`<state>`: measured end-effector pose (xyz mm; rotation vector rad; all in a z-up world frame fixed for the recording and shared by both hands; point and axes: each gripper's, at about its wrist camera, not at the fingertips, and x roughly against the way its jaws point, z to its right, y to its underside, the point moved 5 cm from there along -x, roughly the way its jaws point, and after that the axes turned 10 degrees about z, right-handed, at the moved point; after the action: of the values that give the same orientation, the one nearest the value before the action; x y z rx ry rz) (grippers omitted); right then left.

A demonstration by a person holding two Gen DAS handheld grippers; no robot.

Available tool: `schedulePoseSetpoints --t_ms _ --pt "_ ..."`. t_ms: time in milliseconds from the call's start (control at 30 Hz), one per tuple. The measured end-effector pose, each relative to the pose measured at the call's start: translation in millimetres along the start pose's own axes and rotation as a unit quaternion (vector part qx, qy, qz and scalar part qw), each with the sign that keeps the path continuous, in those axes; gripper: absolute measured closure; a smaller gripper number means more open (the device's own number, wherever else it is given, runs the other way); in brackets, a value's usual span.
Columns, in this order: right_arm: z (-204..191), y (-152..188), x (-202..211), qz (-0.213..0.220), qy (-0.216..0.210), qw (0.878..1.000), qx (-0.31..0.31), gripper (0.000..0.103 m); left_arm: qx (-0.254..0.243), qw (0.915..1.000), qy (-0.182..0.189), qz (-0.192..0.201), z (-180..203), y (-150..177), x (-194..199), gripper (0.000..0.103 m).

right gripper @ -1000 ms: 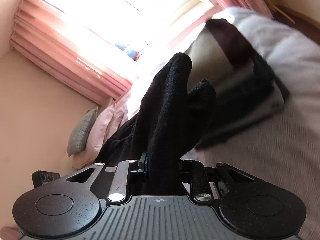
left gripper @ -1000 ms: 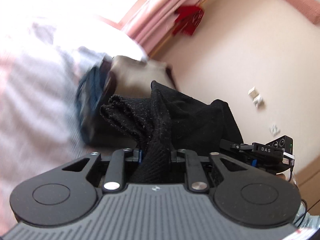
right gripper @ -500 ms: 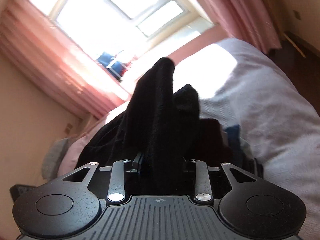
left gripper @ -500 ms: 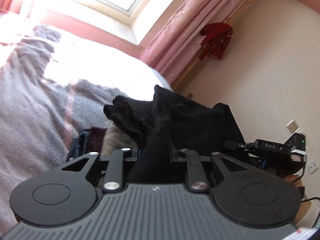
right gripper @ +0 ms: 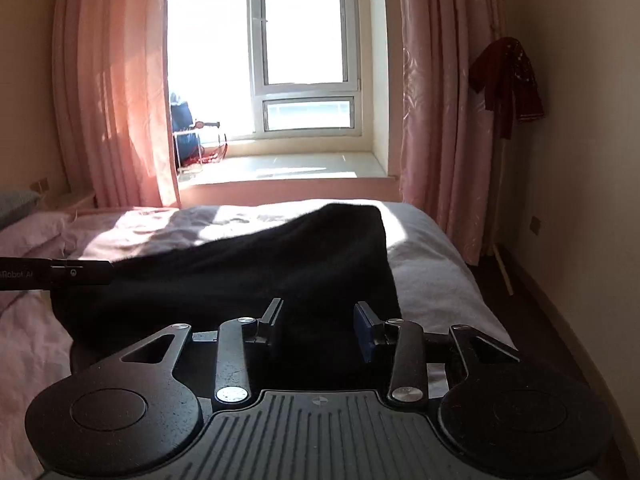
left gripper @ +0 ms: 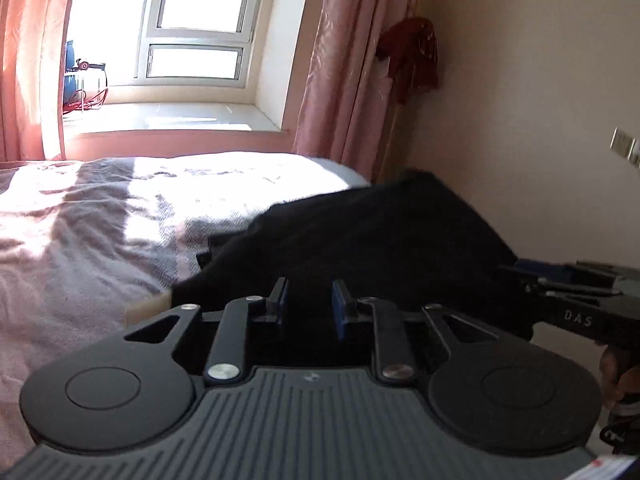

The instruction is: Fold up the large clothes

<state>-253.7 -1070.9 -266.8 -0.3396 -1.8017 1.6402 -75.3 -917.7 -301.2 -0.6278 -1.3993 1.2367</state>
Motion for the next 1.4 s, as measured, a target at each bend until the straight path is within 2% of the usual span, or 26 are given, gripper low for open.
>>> schedulePoseSetpoints --t_ms 100,200,267,400,433,533,667,767,1000,1167,1400 --pt "11 13 -5 -0.020 0.003 1.000 -0.014 0.066 -0.012 0.9996 -0.020 -0.014 3 20 -4 0.083" --pt "15 12 -10 -0.037 0.014 0.999 0.000 0.057 -0.020 0.9985 -0.042 -0.028 8 14 -1 0.083" --pt "16 1 -1 -0.052 0.020 0.998 -0.017 0.056 -0.022 0.9969 -0.060 -0.046 15 5 6 0.083" --pt "7 -30 52 -0.058 0.004 0.996 -0.064 0.053 -0.012 0.9938 -0.080 -0.076 30 -10 46 0.065" --pt "2 -35 70 -0.066 0.004 0.995 -0.074 0.047 -0.007 0.9932 -0.083 -0.082 35 -13 61 0.064" --pt "-11 -45 118 -0.094 -0.011 0.990 -0.104 0.038 0.002 0.9906 -0.088 -0.104 53 -15 106 0.058" --pt "-26 -52 173 -0.123 -0.028 0.986 -0.112 0.034 -0.001 0.9878 -0.085 -0.131 76 -12 163 0.047" --pt "-39 -57 208 -0.145 -0.025 0.982 -0.114 0.034 0.010 0.9858 -0.072 -0.151 86 -7 202 0.045" --pt "-76 -61 270 -0.160 -0.025 0.979 -0.124 0.034 0.010 0.9864 -0.066 -0.151 92 -10 270 0.040" --pt "-98 -67 290 -0.155 -0.031 0.980 -0.117 0.034 0.003 0.9873 -0.060 -0.147 95 -8 301 0.040" --pt "-116 -64 307 -0.156 -0.024 0.982 -0.104 0.034 -0.001 0.9885 -0.052 -0.142 94 -3 324 0.040"
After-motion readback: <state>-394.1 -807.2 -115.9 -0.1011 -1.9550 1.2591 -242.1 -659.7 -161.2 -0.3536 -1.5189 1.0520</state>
